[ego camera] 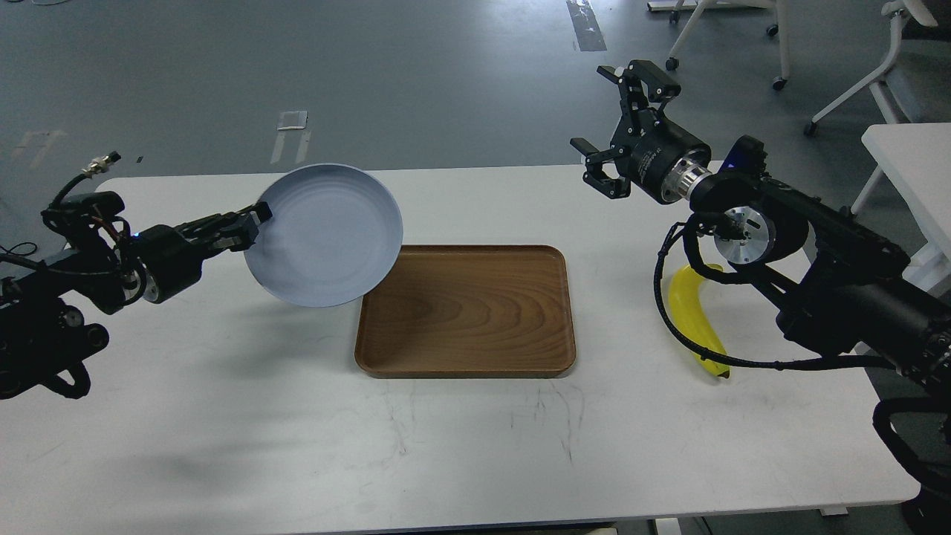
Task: Place banana on plate with both arms
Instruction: 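Lift the plate with the left gripper and set it on the wooden tray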
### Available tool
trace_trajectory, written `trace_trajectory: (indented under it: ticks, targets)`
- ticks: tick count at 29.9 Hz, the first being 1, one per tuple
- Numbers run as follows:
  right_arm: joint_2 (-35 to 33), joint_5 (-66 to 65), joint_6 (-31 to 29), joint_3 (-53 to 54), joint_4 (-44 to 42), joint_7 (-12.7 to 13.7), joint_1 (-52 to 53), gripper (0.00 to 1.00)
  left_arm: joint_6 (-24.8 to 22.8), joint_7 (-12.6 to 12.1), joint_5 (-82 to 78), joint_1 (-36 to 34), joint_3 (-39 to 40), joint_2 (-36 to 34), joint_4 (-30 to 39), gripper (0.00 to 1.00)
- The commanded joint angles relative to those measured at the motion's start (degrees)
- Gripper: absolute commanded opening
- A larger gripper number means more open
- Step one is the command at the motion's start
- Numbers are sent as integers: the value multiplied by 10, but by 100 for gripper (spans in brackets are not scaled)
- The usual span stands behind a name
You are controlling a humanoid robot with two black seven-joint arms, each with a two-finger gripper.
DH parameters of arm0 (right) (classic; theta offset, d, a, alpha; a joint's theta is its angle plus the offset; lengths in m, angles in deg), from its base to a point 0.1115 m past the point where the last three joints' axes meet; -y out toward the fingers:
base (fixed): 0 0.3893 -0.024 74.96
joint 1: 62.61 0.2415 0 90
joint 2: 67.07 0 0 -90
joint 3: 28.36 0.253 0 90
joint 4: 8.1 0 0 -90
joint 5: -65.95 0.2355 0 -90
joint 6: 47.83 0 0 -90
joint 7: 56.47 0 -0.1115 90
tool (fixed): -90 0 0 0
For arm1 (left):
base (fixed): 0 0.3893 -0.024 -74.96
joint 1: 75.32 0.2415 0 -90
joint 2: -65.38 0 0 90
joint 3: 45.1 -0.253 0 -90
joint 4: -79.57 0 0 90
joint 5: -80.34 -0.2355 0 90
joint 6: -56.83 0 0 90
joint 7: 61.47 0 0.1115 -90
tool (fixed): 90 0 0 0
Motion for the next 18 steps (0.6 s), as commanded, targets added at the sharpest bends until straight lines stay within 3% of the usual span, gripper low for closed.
trace_trajectory:
  ticks: [1,5,9,18]
  targets:
    - [0,0,0,0,-1,-1,0,100,-8,0,-4,-36,-6,55,4,0]
    - [0,0,1,0,0,-1,0,100,-44,0,-13,-74,-33,107,-9,0]
    - [-3,1,7,1,1,-1,2,100,-44,0,-19,-78,-86,190,-56,0]
    - [-16,1,7,9,2,-1,2,100,-52,0,-17,-66,-116,276,-179,0]
